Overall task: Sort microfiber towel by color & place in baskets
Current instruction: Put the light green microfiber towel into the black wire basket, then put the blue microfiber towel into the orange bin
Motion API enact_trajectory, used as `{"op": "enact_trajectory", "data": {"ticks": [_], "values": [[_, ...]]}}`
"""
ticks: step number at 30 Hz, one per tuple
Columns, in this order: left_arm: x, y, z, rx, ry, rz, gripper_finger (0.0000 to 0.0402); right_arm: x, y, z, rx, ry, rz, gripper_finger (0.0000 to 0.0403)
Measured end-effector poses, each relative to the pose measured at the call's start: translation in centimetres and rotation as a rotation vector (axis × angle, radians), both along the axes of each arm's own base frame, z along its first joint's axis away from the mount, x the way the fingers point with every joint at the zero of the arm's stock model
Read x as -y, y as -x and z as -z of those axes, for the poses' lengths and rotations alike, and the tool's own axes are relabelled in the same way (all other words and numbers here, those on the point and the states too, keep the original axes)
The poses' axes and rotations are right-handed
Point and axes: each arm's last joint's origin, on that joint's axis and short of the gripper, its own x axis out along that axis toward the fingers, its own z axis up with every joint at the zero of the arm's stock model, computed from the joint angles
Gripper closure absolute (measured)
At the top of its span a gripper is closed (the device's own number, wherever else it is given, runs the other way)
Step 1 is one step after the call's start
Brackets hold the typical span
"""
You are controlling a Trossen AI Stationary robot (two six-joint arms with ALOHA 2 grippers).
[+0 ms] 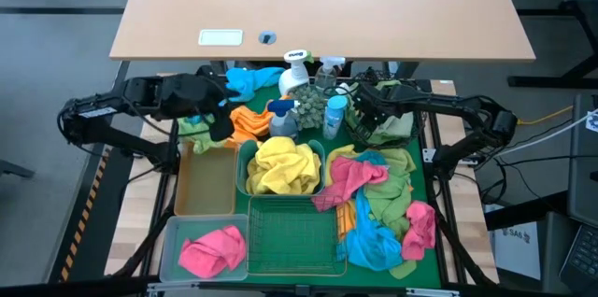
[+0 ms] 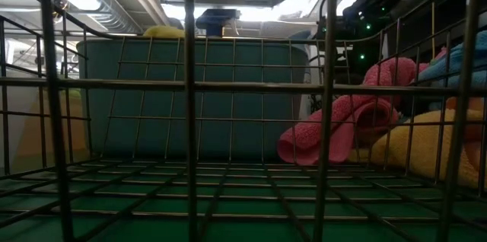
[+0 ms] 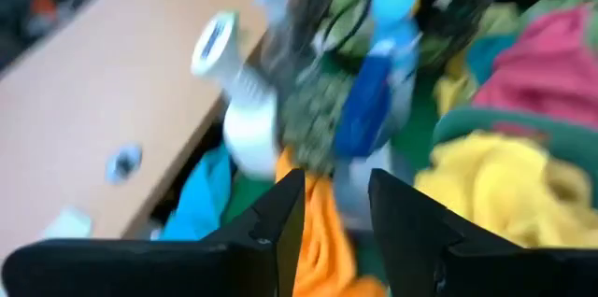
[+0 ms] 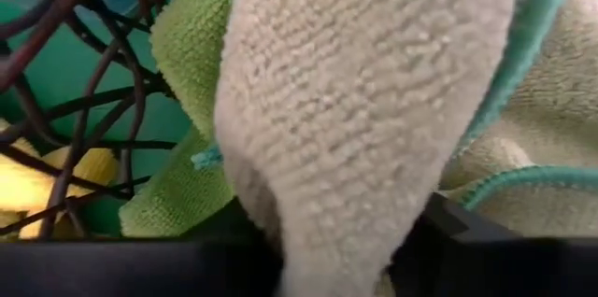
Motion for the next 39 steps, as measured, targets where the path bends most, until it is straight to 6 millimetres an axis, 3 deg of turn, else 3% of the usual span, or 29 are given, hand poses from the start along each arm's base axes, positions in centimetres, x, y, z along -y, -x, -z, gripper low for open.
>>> {"op": "enact_trajectory", "data": {"ticks": [6, 14, 19, 24, 31, 39], "values": [[-1.8, 1.4, 1.2, -0.127, 0.105, -0.119, 0.0285, -0.2, 0.4, -2.2, -0.097, -0.059, 0.0, 0.0196], [-3.5, 3.1, 2.5, -0.22, 0.202, -0.318, 0.0285, -0.1, 0.1, -7.2, -0.122, -0.072, 0.0, 0.0182], [-4.8, 3.1, 5.2, -0.29, 0.278, -0.398, 0.0285, -0.1, 0.2, -10.0, -0.119, -0.067, 0.0, 0.0182], [-5.9, 3.1, 9.3, -0.39, 0.318, -0.468, 0.0285, -0.1, 0.1, -12.3, -0.083, -0.046, 0.0, 0.0182], [-6.5, 3.8, 13.9, -0.49, 0.384, -0.56, 0.0285, 0.1, -0.1, -13.5, -0.039, -0.02, -0.001, 0.0182], [-6.9, 3.4, 17.0, -0.458, 0.356, -0.574, 0.0285, 0.0, -0.1, -13.6, -0.038, -0.02, -0.002, 0.0182]]}}
